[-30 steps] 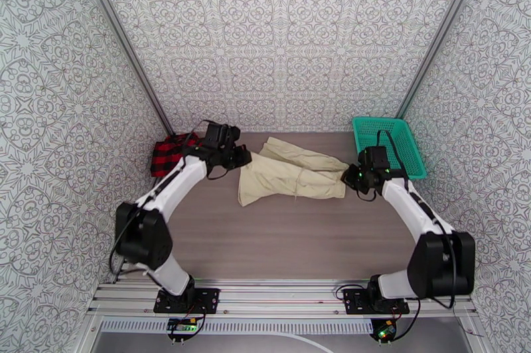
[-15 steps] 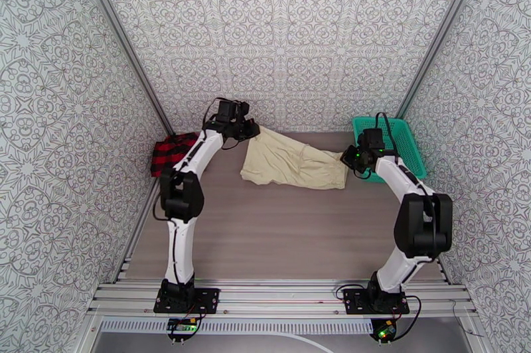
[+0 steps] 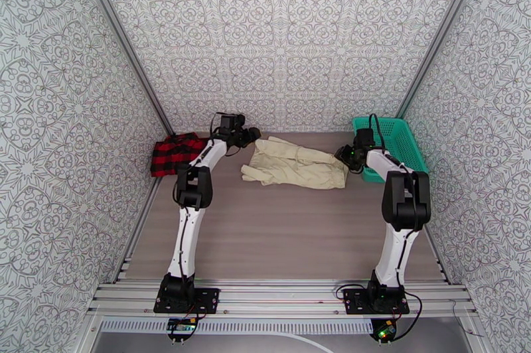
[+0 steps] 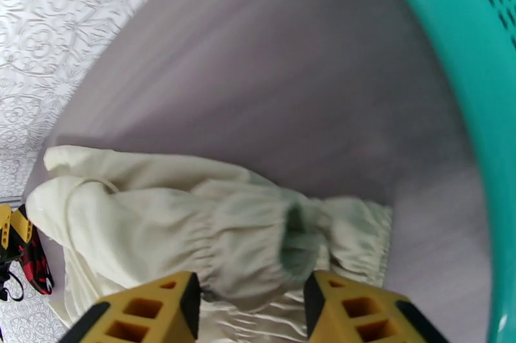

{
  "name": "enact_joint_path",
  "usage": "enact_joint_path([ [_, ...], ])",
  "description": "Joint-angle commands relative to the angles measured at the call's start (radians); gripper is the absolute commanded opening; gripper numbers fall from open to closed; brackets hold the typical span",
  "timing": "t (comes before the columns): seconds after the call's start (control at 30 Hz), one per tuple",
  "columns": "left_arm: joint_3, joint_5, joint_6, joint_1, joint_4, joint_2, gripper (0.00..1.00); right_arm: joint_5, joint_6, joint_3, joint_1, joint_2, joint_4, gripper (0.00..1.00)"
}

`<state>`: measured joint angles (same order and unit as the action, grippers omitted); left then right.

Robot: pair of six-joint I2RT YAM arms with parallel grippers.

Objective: Fold and stack the mixed laundry pile

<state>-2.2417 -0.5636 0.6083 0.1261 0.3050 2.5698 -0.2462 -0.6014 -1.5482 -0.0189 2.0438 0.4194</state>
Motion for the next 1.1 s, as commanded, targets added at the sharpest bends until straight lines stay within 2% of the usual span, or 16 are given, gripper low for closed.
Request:
enact_joint_path([
  [0.0,0.094,0.073,-0.084,0.003,-0.005,-0.187,0.63,-0.008,0.052,0.022,0.016,-0.103,-0.003,0.5],
  [0.1,0.244,0.138,-0.151,0.03,0.043,-0.305,0.64,-0.009,0.069,0.078,0.041,-0.156,-0.004,0.49],
  [0.27,0.435,0.111,-0.186,0.108,0.045,-0.414,0.44,-0.02,0.078,0.132,0.077,-0.186,-0.015,0.45],
  [0.33,0.447,0.119,-0.189,0.132,0.067,-0.404,0.36,-0.041,0.078,0.129,0.087,-0.168,-0.024,0.43],
  [0.4,0.437,0.13,-0.19,0.152,0.083,-0.375,0.33,-0.081,0.081,0.098,0.106,-0.126,-0.018,0.4],
  [0.53,0.323,0.125,-0.183,0.176,0.154,-0.252,0.24,-0.1,0.078,0.025,0.145,-0.024,0.002,0.38],
  [0.7,0.126,0.12,-0.202,0.2,0.248,-0.104,0.24,-0.107,0.073,-0.07,0.148,0.081,0.011,0.35],
  [0.77,0.106,0.099,-0.184,0.197,0.195,-0.068,0.28,-0.1,0.078,-0.118,0.148,0.115,0.015,0.34],
  [0.87,0.102,0.074,-0.148,0.189,0.07,-0.039,0.28,-0.076,0.082,-0.204,0.145,0.169,0.016,0.34],
  [1.07,0.059,0.067,-0.061,0.164,-0.142,0.035,0.38,-0.061,0.065,-0.37,0.117,0.297,0.038,0.34],
])
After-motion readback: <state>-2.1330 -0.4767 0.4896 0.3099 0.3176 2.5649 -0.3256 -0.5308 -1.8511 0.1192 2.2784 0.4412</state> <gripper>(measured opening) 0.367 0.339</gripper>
